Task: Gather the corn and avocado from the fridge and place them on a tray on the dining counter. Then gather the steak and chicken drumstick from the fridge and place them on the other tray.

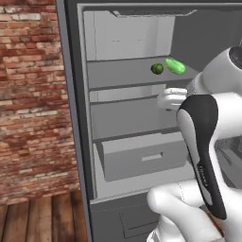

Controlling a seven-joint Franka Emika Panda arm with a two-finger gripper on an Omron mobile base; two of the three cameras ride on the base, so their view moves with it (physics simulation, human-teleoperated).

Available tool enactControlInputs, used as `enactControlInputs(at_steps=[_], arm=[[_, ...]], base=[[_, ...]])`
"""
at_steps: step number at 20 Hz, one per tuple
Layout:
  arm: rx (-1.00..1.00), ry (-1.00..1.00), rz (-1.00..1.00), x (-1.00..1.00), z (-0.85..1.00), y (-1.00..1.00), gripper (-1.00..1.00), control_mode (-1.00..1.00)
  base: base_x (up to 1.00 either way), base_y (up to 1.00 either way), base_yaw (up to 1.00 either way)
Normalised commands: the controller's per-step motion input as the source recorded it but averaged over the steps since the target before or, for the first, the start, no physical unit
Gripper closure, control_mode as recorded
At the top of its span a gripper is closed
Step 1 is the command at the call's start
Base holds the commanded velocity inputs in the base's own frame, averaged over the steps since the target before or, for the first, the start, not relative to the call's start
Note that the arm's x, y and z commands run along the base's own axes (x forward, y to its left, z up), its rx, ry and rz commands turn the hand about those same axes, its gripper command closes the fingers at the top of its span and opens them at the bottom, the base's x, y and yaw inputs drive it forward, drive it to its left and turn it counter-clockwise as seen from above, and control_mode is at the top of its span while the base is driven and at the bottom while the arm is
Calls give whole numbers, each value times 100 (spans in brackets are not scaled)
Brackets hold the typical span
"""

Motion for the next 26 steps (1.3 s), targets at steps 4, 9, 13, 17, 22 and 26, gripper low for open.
enactControlInputs(at_steps=[4,9,13,17,22,26], arm=[[-3,-19,-9,81,27,-13,-100,-100],[-3,-10,-10,88,25,-2,-100,-100],[-1,-4,-8,89,17,-6,-100,-100],[0,0,-3,96,0,-3,-100,-100],[0,0,0,85,-3,-23,-100,-100],[0,0,0,72,-5,-28,-100,-100]], base=[[0,0,0],[0,0,0],[0,0,0],[0,0,0],[0,0,0],[0,0,0]])
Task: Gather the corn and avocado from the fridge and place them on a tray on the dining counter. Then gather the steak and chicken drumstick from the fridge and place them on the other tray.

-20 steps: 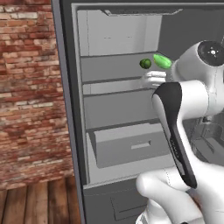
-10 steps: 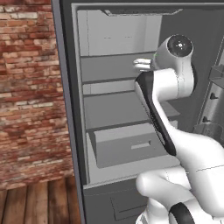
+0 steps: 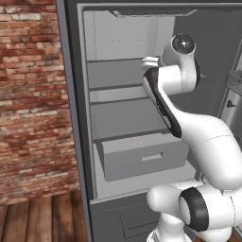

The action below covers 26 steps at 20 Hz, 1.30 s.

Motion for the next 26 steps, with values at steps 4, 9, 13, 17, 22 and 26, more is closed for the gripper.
enactControlInputs(at_steps=[4,9,13,17,22,26], arm=[[0,0,0,61,-2,-16,-100,-100],[0,1,0,52,-8,-12,-100,-100],[0,2,-2,51,-10,-18,-100,-100],[0,0,-2,54,-7,-16,-100,-100],[0,0,-1,51,-5,-11,-100,-100],[0,1,-1,41,-1,-12,-100,-100]], base=[[0,0,0],[0,0,0],[0,0,0],[0,0,0],[0,0,0],[0,0,0]])
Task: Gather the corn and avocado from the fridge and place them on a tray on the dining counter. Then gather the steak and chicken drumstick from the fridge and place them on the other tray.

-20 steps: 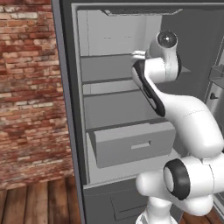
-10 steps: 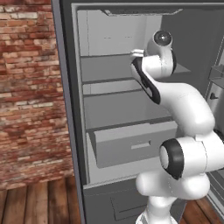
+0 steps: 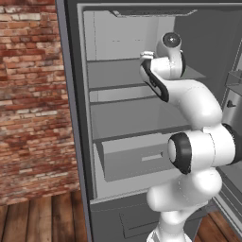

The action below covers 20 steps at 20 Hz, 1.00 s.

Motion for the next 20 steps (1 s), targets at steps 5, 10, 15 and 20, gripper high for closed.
enactControlInputs(at_steps=[5,10,15,20], arm=[[0,1,-1,18,0,-8,-100,-100],[0,0,-1,0,0,-2,-100,-100],[0,0,-1,0,-5,0,-100,-100],[0,0,-2,0,-13,0,-100,-100]], base=[[0,0,0],[0,0,0],[0,0,0],[0,0,0]])
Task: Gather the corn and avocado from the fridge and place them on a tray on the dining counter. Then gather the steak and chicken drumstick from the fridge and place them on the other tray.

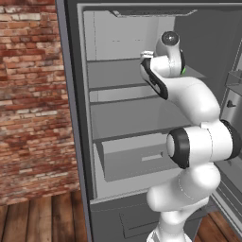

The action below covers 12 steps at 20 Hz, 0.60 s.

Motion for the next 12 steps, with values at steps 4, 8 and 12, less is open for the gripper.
enactControlInputs(at_steps=[4,8,12], arm=[[0,2,-1,0,-13,0,-100,-100],[0,2,-1,0,-9,-1,-100,-100],[0,2,-1,1,-10,-4,-100,-100]], base=[[0,0,0],[0,0,0],[0,0,0]])
